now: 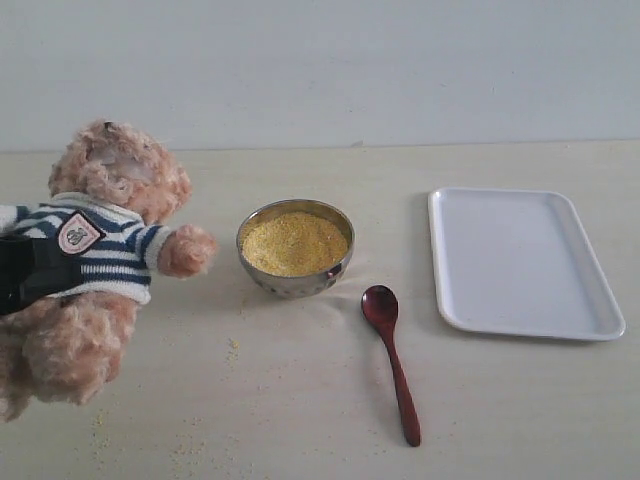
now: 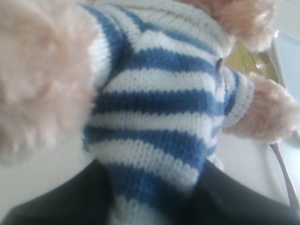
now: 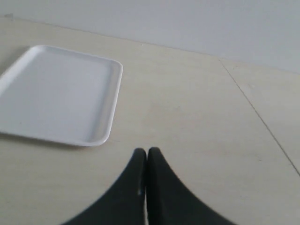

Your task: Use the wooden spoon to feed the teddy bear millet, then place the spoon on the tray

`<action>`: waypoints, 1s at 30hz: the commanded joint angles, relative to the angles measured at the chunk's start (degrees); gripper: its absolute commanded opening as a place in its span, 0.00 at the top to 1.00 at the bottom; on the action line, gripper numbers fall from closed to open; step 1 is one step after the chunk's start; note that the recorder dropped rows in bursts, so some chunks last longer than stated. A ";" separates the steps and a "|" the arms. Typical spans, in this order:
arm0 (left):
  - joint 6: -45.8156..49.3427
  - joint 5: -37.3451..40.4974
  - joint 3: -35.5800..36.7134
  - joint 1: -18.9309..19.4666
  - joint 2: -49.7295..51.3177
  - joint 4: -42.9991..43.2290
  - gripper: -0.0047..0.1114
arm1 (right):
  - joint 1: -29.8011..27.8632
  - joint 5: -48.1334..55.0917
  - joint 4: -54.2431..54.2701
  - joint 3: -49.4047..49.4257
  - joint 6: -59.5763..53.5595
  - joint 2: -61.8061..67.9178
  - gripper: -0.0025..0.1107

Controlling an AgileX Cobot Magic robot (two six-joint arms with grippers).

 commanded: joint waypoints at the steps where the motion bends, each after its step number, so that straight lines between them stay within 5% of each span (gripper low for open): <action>1: 7.65 1.82 2.15 0.12 -0.68 -6.51 0.92 | -0.17 -2.69 -0.89 0.19 -3.72 -0.27 0.98; 5: 11.05 1.48 3.28 0.12 -0.68 -8.75 0.92 | -0.17 -5.43 0.74 0.19 -2.67 -0.27 0.98; 12: 13.61 1.56 3.75 0.12 -0.68 -10.05 0.92 | -0.17 -16.29 39.67 0.19 16.77 -0.27 0.98; 16: 13.61 1.56 3.75 0.12 -0.68 -10.05 0.92 | -0.17 -22.11 47.06 0.19 17.02 -0.27 0.98; 20: 15.32 1.56 3.75 0.12 -0.68 -10.05 0.92 | -0.17 -41.89 47.39 0.19 23.29 -0.27 0.98; 22: 15.64 1.56 3.75 0.12 -0.68 -10.28 0.92 | -0.17 -49.87 39.72 -0.52 35.59 -0.02 0.98; 25: 15.74 1.56 3.75 0.12 -0.68 -10.27 0.92 | -0.17 -55.99 6.60 -7.75 55.76 6.95 0.98; 28: 15.69 1.67 3.75 0.12 -0.68 -10.27 0.92 | -0.17 -58.84 -21.14 -16.14 59.33 20.46 0.98; 30: 15.69 1.67 3.75 0.12 -0.68 -10.27 0.92 | -0.17 -56.46 -28.82 -20.84 58.72 31.27 0.98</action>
